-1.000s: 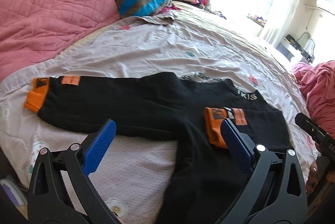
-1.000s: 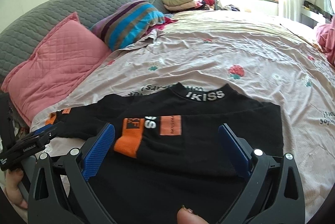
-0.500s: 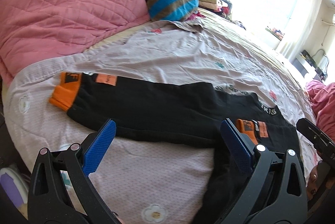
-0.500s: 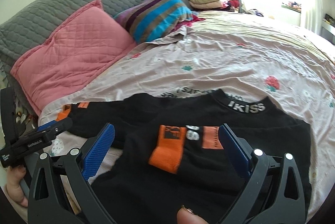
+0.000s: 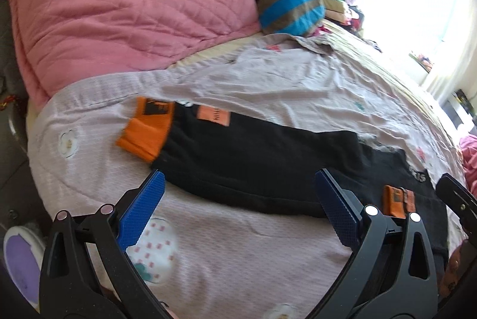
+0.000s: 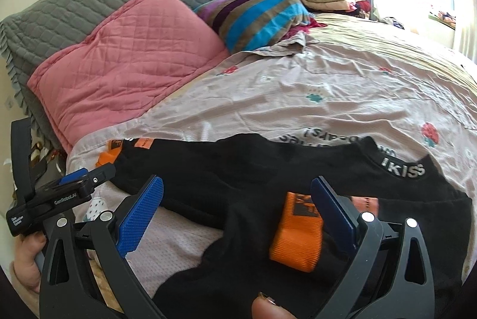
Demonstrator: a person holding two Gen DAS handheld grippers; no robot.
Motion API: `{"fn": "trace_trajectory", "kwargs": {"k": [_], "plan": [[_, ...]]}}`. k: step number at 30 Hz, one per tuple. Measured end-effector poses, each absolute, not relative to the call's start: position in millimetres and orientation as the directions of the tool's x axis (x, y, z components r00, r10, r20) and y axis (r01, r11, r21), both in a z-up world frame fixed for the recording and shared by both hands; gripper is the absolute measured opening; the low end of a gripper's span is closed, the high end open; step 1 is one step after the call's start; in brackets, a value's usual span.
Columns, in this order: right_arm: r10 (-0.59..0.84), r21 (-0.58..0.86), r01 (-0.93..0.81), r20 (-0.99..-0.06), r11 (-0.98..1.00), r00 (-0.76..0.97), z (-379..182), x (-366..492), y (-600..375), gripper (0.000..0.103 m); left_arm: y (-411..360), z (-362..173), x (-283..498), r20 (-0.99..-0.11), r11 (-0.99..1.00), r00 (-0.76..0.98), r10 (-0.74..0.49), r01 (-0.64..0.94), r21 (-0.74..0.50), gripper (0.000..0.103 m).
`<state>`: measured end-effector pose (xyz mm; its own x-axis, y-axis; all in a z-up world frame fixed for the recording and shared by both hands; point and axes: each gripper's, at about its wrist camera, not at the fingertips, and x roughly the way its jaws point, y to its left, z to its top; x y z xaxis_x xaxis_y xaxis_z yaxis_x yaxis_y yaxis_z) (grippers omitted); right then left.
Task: Fold small clothes
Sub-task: 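Move the left tool along the shirt to the other orange sleeve cuff, then close the left tool on the other orange sleeve cuff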
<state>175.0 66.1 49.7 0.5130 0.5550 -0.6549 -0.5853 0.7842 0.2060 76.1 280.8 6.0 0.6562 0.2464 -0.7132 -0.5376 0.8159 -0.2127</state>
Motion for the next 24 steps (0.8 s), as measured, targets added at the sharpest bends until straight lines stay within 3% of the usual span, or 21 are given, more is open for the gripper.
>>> {"fn": "trace_trajectory", "kwargs": {"k": [11,22,24], "plan": [[0.567,0.214,-0.613,-0.679,0.76,0.466,33,176,96,0.098,327,-17,64,-0.741,0.734,0.624,0.249,-0.621,-0.276,0.094],[0.579,0.233,-0.628,-0.696,0.742,0.425,18,174,112,0.098,367,-45,60,-0.732,0.637,0.656,0.184,-0.647,-0.419,0.094],[0.578,0.239,-0.624,-0.699,0.744,0.422,16,175,112,0.098,372,-48,61,-0.719,0.623,0.673,0.176,-0.641,-0.447,0.088]]}}
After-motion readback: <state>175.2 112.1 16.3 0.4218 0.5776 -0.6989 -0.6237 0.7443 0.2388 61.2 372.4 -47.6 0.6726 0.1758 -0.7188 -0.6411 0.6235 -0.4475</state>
